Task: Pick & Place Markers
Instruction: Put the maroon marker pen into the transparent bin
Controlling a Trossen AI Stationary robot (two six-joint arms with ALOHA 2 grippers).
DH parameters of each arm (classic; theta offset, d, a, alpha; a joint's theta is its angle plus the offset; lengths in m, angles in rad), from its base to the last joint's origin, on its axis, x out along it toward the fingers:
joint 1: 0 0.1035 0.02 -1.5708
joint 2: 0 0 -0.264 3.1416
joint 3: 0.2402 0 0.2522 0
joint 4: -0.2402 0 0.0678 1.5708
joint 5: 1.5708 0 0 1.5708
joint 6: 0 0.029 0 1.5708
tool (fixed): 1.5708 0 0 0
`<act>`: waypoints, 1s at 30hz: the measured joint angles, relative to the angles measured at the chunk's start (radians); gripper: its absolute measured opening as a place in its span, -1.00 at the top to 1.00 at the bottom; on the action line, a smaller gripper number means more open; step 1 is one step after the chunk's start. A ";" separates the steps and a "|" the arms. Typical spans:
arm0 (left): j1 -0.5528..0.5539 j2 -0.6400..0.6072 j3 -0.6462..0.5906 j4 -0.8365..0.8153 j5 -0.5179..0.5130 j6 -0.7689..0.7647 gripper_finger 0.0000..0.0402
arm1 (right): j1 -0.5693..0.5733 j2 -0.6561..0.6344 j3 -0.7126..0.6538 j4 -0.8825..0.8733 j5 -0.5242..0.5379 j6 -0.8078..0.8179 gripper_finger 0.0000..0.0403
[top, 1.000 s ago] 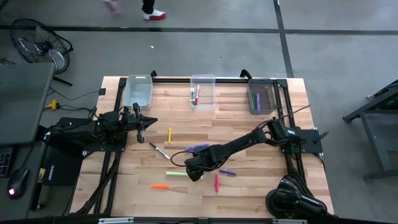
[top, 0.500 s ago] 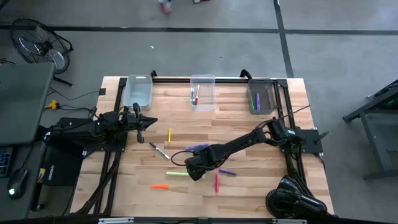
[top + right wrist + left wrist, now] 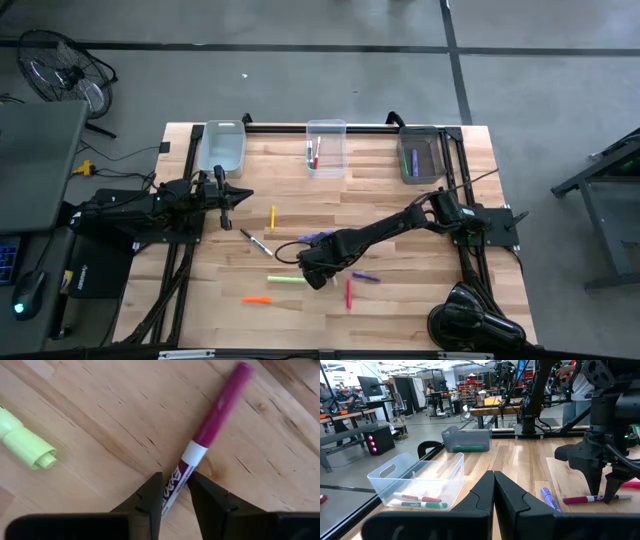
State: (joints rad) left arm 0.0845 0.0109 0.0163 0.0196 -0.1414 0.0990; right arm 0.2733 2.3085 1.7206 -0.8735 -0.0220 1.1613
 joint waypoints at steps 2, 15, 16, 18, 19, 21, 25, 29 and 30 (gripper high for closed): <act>0.000 0.000 0.000 0.000 0.000 0.000 0.99 | 0.000 0.000 0.000 -0.005 -0.004 -0.009 0.64; 0.000 0.000 0.000 0.000 0.000 0.000 0.99 | 0.000 0.000 0.000 -0.024 -0.043 -0.105 0.84; 0.000 0.000 0.000 0.000 -0.001 0.000 0.99 | 0.000 0.000 0.000 -0.025 -0.042 -0.108 0.82; 0.000 0.000 0.000 0.000 -0.001 0.000 0.99 | 0.000 0.000 0.000 -0.027 -0.041 -0.114 0.82; 0.000 0.000 0.000 0.000 -0.001 0.000 0.99 | 0.000 0.000 0.000 -0.027 -0.041 -0.115 0.82; 0.000 0.000 0.000 0.000 -0.001 0.000 0.99 | 0.000 0.000 0.000 -0.026 -0.040 -0.116 0.85; 0.000 0.000 0.000 0.000 -0.001 0.000 0.99 | 0.000 -0.004 0.000 -0.023 -0.037 -0.116 0.89; 0.000 0.000 0.000 0.000 -0.001 0.000 0.99 | 0.001 -0.014 -0.003 -0.026 -0.020 -0.116 0.89; 0.000 0.000 0.000 0.000 -0.001 0.000 0.99 | -0.002 -0.017 -0.003 -0.026 -0.018 -0.116 0.89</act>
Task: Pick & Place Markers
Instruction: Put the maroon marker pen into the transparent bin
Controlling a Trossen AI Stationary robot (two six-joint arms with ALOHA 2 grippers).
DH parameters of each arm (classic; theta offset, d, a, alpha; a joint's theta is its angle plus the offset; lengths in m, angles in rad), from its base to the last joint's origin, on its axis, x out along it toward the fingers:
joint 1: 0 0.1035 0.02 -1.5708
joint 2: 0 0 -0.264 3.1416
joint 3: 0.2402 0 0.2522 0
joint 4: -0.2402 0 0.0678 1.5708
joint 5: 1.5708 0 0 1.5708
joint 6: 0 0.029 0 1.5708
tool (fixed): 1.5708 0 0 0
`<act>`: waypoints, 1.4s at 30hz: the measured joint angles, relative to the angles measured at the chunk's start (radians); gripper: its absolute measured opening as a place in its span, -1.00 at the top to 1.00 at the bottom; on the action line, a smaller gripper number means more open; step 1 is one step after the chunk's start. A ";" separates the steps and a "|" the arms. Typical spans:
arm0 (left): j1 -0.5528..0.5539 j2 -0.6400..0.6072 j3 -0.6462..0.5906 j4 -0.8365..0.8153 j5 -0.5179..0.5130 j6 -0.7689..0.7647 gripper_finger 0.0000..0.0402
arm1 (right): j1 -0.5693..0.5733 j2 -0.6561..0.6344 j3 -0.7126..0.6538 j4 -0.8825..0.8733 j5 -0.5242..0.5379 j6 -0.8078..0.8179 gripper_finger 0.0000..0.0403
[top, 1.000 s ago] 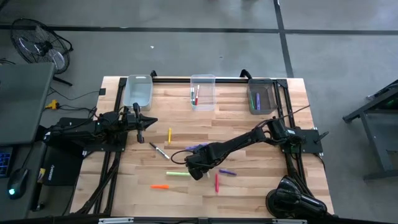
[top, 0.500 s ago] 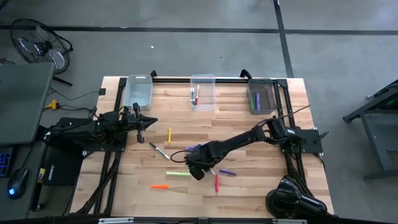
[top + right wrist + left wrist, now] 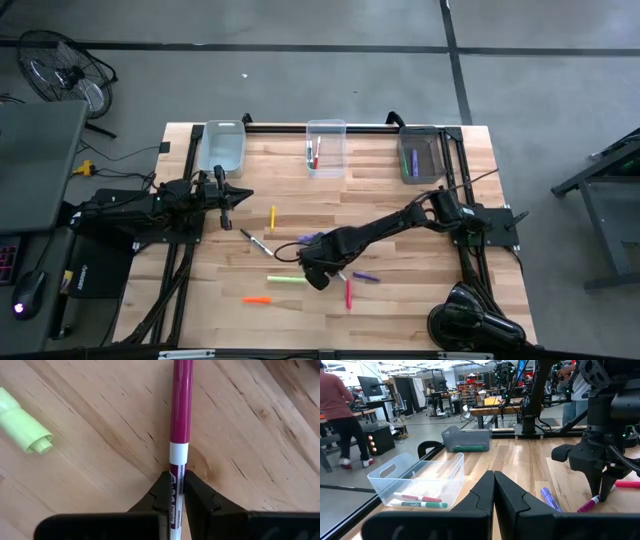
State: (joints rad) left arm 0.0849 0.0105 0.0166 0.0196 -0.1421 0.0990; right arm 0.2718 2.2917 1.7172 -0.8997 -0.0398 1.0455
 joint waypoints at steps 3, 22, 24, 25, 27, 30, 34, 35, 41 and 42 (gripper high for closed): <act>0.000 0.000 0.000 0.000 0.000 0.000 0.99 | -0.004 -0.022 -0.003 -0.005 0.008 0.000 0.90; 0.000 0.000 0.000 0.000 0.000 0.000 0.99 | -0.010 -0.122 -0.007 -0.005 0.078 -0.012 0.91; 0.000 0.000 0.000 0.000 0.000 0.000 0.99 | -0.010 -0.135 -0.006 -0.002 0.087 -0.021 0.91; 0.000 0.000 0.000 0.000 0.000 0.000 0.99 | -0.010 -0.141 -0.006 0.000 0.094 -0.025 0.91; 0.000 0.000 0.000 0.000 0.001 0.000 0.99 | -0.012 -0.164 -0.006 -0.003 0.116 -0.026 0.91; 0.000 0.000 0.000 0.000 0.001 0.000 0.99 | -0.018 -0.200 -0.005 -0.001 0.154 -0.032 0.91; 0.000 0.000 0.000 0.000 0.001 0.000 0.99 | -0.036 -0.250 -0.005 -0.001 0.199 -0.052 0.91; 0.000 0.000 0.000 0.000 0.001 0.000 0.99 | -0.041 -0.262 -0.004 -0.001 0.208 -0.059 0.91; 0.000 0.000 0.000 0.000 0.001 0.000 0.99 | -0.082 -0.332 -0.002 -0.002 0.243 -0.097 0.90; 0.000 0.000 0.000 0.000 0.001 0.000 0.99 | -0.090 -0.341 -0.002 -0.002 0.243 -0.111 0.90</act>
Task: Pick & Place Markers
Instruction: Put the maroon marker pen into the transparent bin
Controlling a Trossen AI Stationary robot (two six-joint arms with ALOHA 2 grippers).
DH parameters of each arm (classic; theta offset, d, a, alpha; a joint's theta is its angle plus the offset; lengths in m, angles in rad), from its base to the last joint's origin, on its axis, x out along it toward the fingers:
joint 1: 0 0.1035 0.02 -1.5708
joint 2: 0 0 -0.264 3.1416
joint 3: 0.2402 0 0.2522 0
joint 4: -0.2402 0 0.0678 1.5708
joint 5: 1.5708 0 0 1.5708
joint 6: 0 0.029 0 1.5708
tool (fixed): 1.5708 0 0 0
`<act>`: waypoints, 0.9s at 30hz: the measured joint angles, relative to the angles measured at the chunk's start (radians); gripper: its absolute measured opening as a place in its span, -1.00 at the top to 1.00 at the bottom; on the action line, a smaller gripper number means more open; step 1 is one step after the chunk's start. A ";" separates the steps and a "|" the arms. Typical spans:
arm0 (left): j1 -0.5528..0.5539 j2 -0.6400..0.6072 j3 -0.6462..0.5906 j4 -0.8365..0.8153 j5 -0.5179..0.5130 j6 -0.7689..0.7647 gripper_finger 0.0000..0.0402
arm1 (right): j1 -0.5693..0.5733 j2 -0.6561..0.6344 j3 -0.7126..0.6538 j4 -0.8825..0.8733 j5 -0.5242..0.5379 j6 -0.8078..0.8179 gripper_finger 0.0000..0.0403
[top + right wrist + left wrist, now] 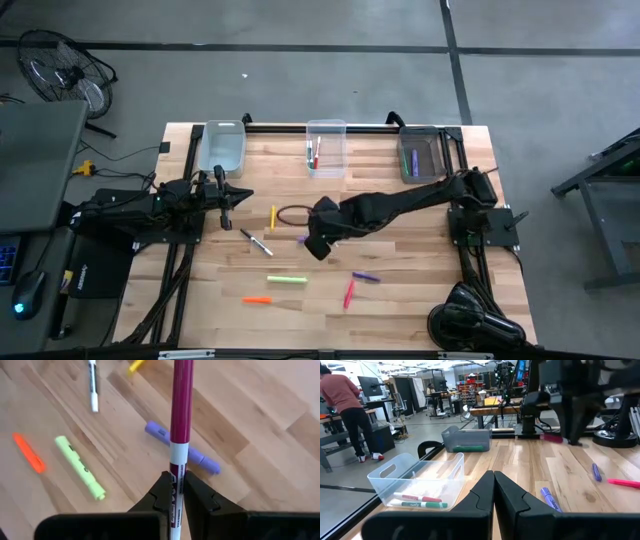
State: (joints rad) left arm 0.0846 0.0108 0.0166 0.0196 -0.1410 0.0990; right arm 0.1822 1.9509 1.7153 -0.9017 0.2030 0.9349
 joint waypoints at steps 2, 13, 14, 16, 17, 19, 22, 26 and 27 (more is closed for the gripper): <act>0.000 0.000 0.000 0.000 0.000 0.000 0.99 | -0.016 -0.012 0.000 -0.003 0.000 -0.026 0.90; 0.000 0.000 0.000 0.000 0.000 0.000 0.99 | -0.122 -0.070 -0.001 -0.015 -0.006 -0.178 0.90; 0.000 0.000 0.000 0.000 0.000 0.000 0.99 | -0.132 -0.074 -0.001 -0.019 -0.008 -0.192 0.90; 0.000 0.000 0.000 0.000 0.000 0.000 0.99 | -0.157 -0.079 -0.001 -0.023 -0.010 -0.222 0.89; 0.000 0.000 0.000 0.000 0.000 0.000 0.99 | -0.171 -0.081 -0.001 -0.025 -0.015 -0.239 0.89; 0.000 0.000 0.000 0.000 0.000 0.000 0.99 | -0.200 -0.082 -0.001 -0.030 -0.019 -0.273 0.88; 0.000 0.000 0.000 0.000 0.000 0.000 0.99 | -0.243 -0.082 -0.001 -0.029 -0.035 -0.327 0.89; 0.000 0.000 0.000 0.000 0.000 0.000 0.99 | -0.296 -0.082 -0.001 -0.023 -0.056 -0.393 0.88; 0.000 0.000 0.000 0.000 0.000 0.000 0.99 | -0.309 -0.082 -0.001 -0.023 -0.056 -0.410 0.88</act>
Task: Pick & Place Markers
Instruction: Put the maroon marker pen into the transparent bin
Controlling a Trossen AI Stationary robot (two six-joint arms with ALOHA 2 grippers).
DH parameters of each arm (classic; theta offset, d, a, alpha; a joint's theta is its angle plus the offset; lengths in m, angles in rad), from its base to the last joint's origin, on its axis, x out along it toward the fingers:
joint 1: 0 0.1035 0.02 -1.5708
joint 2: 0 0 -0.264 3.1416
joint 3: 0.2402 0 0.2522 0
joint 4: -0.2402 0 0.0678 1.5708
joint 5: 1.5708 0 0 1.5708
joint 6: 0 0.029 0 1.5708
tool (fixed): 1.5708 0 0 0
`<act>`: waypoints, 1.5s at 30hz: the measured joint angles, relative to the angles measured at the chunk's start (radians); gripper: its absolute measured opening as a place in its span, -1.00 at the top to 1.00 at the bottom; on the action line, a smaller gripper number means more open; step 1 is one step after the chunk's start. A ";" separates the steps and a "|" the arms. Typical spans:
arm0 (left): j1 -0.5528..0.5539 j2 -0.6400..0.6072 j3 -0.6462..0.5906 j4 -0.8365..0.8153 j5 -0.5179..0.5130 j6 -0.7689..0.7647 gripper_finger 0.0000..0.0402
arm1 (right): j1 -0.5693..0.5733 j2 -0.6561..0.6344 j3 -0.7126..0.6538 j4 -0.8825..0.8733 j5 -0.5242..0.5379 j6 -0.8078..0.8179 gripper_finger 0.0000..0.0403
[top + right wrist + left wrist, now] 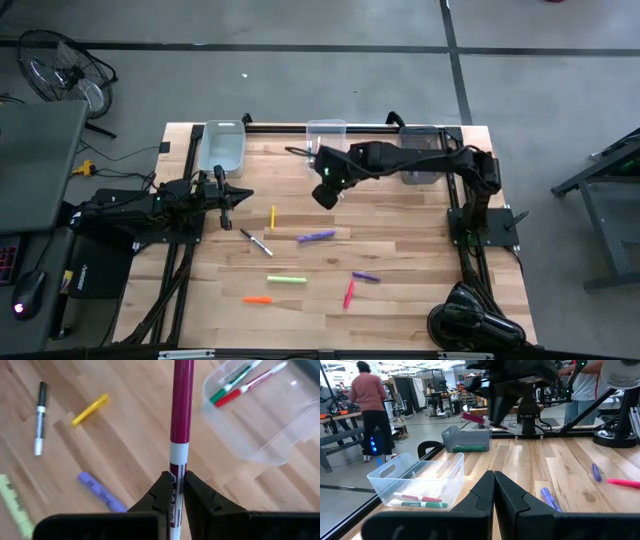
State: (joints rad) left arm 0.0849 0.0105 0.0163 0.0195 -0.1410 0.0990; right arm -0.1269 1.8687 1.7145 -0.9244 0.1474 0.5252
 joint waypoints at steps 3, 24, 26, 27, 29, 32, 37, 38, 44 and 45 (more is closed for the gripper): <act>0.000 0.000 0.000 0.000 0.000 0.000 0.99 | -0.039 0.000 0.000 0.000 -0.002 -0.061 0.88; 0.000 0.000 0.000 0.000 0.000 0.000 0.99 | -0.249 -0.001 -0.052 0.191 0.013 -0.236 0.84; 0.000 0.000 0.000 0.000 0.000 0.000 0.99 | -0.259 -0.001 -0.080 0.229 -0.021 -0.191 0.84; 0.000 0.000 0.000 0.000 -0.001 0.000 0.99 | -0.265 -0.001 -0.093 0.246 -0.036 -0.166 0.84; 0.000 0.000 0.000 0.000 -0.001 0.000 0.99 | -0.273 -0.001 -0.124 0.295 -0.065 -0.119 0.85; 0.000 0.000 0.000 0.000 -0.001 0.000 0.99 | -0.290 -0.001 -0.177 0.377 -0.097 -0.041 0.85; 0.000 0.000 0.000 0.000 -0.001 0.000 0.99 | -0.315 -0.001 -0.235 0.458 -0.087 0.068 0.83; 0.000 0.000 0.000 0.000 -0.001 0.000 0.99 | -0.321 0.000 -0.238 0.464 -0.085 0.082 0.83; 0.000 0.000 0.000 0.000 -0.001 0.000 0.99 | -0.341 0.037 -0.206 0.493 -0.076 0.167 0.85; 0.000 0.000 0.000 0.000 -0.001 0.000 0.99 | -0.341 0.050 -0.194 0.494 -0.075 0.179 0.85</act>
State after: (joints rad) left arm 0.0847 0.0105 0.0166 0.0195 -0.1417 0.0990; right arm -0.4679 1.9189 1.5210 -0.4302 0.0719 0.7038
